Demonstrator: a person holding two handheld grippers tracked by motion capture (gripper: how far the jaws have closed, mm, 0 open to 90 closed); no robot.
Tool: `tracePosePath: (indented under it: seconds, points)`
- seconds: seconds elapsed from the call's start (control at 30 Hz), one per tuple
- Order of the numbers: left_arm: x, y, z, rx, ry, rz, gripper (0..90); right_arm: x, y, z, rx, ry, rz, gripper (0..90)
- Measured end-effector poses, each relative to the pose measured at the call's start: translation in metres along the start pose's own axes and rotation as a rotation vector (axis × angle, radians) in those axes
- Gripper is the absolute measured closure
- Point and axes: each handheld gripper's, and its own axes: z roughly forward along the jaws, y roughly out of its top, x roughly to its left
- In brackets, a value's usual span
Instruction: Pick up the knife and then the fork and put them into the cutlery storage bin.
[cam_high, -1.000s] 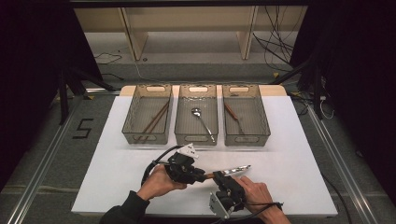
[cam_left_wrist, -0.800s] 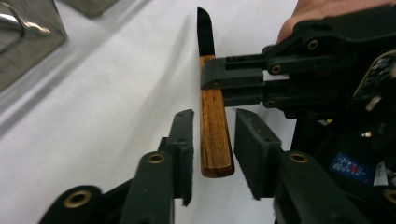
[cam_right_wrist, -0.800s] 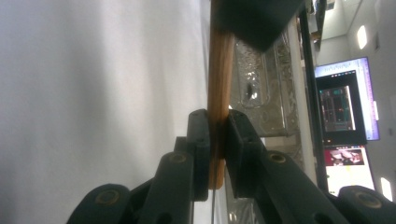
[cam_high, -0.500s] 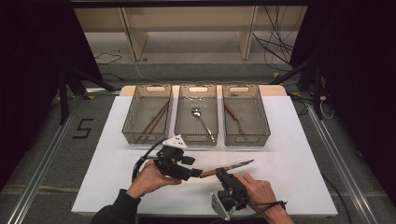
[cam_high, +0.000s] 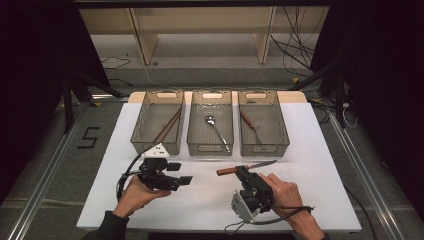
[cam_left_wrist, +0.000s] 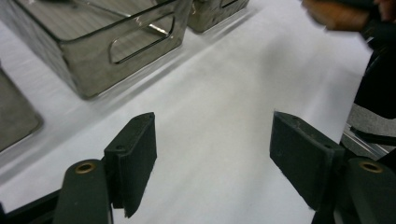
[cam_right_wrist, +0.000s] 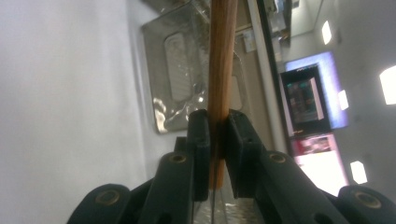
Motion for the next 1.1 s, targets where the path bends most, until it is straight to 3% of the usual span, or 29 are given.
tracePosePath:
  seconds: [0.1,0.23,0.37,0.5,0.6,0.7,0.9,1.0,1.1]
  points:
    - [0.001,-0.004,0.001,0.004,0.023,0.004,30.9,-0.021,0.000,0.002,0.000,0.047,0.116,81.3]
    - [0.002,-0.010,-0.001,-0.022,0.043,0.008,30.0,-0.054,-0.004,0.006,-0.021,0.105,0.320,81.4]
    - [0.002,-0.016,-0.004,-0.063,0.067,0.017,26.8,-0.089,-0.020,0.014,-0.050,0.210,0.593,81.3]
    - [0.003,-0.024,-0.006,-0.110,0.095,0.028,24.1,-0.119,-0.046,0.028,-0.076,0.315,0.857,81.3]
    - [0.004,-0.029,-0.008,-0.132,0.106,0.028,22.8,-0.137,-0.067,0.039,-0.069,0.379,1.015,81.3]
    - [0.005,-0.033,-0.007,-0.149,0.123,0.032,21.8,-0.150,-0.084,0.050,-0.065,0.431,1.137,81.3]
    - [0.005,-0.037,-0.006,-0.141,0.134,0.037,21.7,-0.162,-0.108,0.072,-0.046,0.493,1.301,81.3]
    - [0.005,-0.039,-0.005,-0.135,0.136,0.035,21.6,-0.166,-0.116,0.082,-0.022,0.494,1.347,81.3]
    - [0.006,-0.041,-0.005,-0.139,0.139,0.032,21.5,-0.170,-0.123,0.091,-0.021,0.524,1.412,81.2]
